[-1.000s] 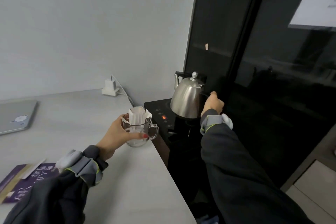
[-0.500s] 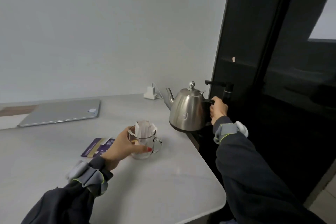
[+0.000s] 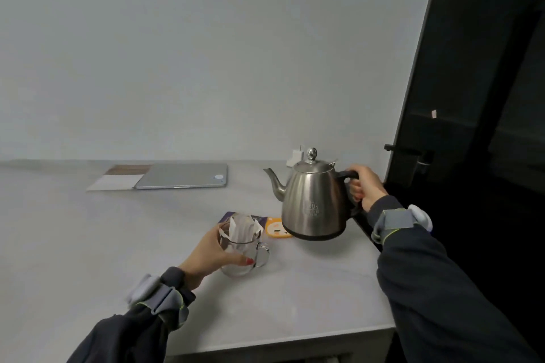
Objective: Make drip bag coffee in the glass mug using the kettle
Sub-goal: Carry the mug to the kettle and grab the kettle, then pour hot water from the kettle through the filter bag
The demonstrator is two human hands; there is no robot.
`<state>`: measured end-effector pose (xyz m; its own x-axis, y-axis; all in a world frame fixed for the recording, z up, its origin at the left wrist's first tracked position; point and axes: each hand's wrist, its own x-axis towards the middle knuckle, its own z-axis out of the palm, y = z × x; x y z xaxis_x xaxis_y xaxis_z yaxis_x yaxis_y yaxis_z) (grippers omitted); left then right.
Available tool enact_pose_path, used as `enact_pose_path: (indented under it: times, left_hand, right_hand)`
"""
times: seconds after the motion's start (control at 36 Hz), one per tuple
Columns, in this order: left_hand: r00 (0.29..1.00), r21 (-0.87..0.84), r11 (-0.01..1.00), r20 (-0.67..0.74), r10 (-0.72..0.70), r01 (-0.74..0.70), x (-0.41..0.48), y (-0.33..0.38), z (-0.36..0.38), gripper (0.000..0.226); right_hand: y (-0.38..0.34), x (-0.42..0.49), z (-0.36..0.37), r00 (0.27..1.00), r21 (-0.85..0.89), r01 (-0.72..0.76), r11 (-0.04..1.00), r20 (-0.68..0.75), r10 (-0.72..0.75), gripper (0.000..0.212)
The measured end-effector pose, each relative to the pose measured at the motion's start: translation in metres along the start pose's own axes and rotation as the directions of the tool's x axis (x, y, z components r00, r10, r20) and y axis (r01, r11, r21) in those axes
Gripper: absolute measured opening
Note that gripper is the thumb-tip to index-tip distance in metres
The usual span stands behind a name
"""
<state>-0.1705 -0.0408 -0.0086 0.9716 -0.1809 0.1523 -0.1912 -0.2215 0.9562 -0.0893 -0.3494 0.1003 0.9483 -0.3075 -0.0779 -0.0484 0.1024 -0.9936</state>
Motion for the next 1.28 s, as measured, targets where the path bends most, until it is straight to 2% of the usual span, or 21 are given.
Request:
enact_pose_path:
  times: [0.06, 0.11, 0.17, 0.25, 0.33, 0.36, 0.44, 0.47, 0.5, 0.58, 0.61, 0.69, 0.89, 0.97, 1.06, 1.19, 1.28]
  left_hand:
    - [1.0, -0.041, 0.999, 0.002, -0.002, 0.002, -0.005, -0.007, -0.006, 0.066]
    - [1.0, -0.076, 0.997, 0.001, -0.013, 0.013, -0.009, -0.009, -0.01, 0.075]
    - [1.0, -0.083, 0.996, 0.009, -0.013, 0.013, -0.01, -0.012, -0.012, 0.076]
    - [0.999, -0.079, 0.997, 0.037, 0.008, -0.005, -0.011, -0.008, -0.011, 0.067]
    - [0.997, -0.084, 0.996, 0.08, 0.003, 0.004, -0.009, -0.011, -0.014, 0.068]
    - [0.996, -0.089, 0.996, 0.083, -0.011, 0.019, -0.009, -0.012, -0.016, 0.072]
    - [0.997, -0.108, 0.993, 0.068, -0.034, 0.041, -0.008, -0.019, -0.022, 0.115]
    - [0.997, -0.103, 0.994, 0.069, -0.032, 0.039, -0.008, -0.019, -0.022, 0.12]
    - [0.997, -0.083, 0.996, 0.076, -0.028, 0.034, -0.009, -0.018, -0.022, 0.115]
    - [0.994, -0.003, 1.0, 0.109, 0.01, -0.01, -0.011, -0.007, -0.02, 0.061]
    - [0.991, 0.014, 0.999, 0.129, 0.031, -0.033, -0.011, -0.004, -0.019, 0.052]
    - [0.986, 0.0, 0.998, 0.152, 0.064, -0.065, -0.009, 0.001, -0.02, 0.056]
    - [0.989, -0.034, 0.999, 0.142, 0.037, -0.033, -0.009, -0.007, -0.022, 0.055]
    - [0.995, -0.039, 0.999, 0.094, -0.032, 0.036, -0.009, -0.02, -0.026, 0.094]
    - [0.997, -0.046, 0.997, 0.04, -0.059, 0.061, -0.01, -0.025, -0.031, 0.108]
    - [0.998, -0.053, 0.996, 0.015, -0.064, 0.064, -0.01, -0.026, -0.038, 0.097]
    - [0.998, -0.056, 0.996, 0.002, -0.07, 0.07, -0.01, -0.026, -0.041, 0.098]
  right_hand:
    - [0.001, -0.005, 0.006, 0.999, -0.025, 0.015, 1.0, 0.031, -0.014, 0.042]
    - [0.003, -0.006, 0.011, 0.997, -0.064, 0.029, 0.997, 0.078, -0.024, 0.057]
    - [0.006, -0.007, 0.015, 0.993, -0.101, 0.036, 0.994, 0.113, -0.024, 0.067]
    - [0.006, -0.009, 0.019, 0.99, -0.131, 0.042, 0.991, 0.139, -0.023, 0.067]
    - [0.007, -0.009, 0.023, 0.985, -0.154, 0.047, 0.987, 0.171, -0.02, 0.064]
    - [0.007, -0.01, 0.023, 0.984, -0.162, 0.047, 0.986, 0.179, -0.017, 0.061]
    - [0.007, -0.01, 0.021, 0.982, -0.18, 0.061, 0.982, 0.189, -0.026, 0.058]
    - [0.007, -0.01, 0.021, 0.981, -0.188, 0.069, 0.98, 0.192, -0.032, 0.055]
    - [0.006, -0.01, 0.021, 0.98, -0.195, 0.076, 0.978, 0.193, -0.038, 0.052]
    - [0.004, -0.009, 0.021, 0.98, -0.226, 0.081, 0.971, 0.197, -0.036, 0.054]
    - [0.003, -0.009, 0.021, 0.979, -0.241, 0.084, 0.967, 0.198, -0.035, 0.051]
    - [0.002, -0.009, 0.023, 0.979, -0.279, 0.091, 0.956, 0.202, -0.034, 0.037]
    - [0.0, -0.016, 0.031, 0.971, -0.327, 0.118, 0.937, 0.234, -0.041, 0.027]
    - [-0.001, -0.018, 0.034, 0.969, -0.348, 0.128, 0.929, 0.245, -0.042, 0.031]
    - [-0.004, -0.019, 0.038, 0.967, -0.364, 0.139, 0.921, 0.249, -0.048, 0.031]
    - [-0.009, -0.019, 0.042, 0.962, -0.376, 0.156, 0.913, 0.267, -0.054, 0.031]
    - [-0.009, -0.018, 0.043, 0.961, -0.382, 0.154, 0.911, 0.271, -0.049, 0.028]
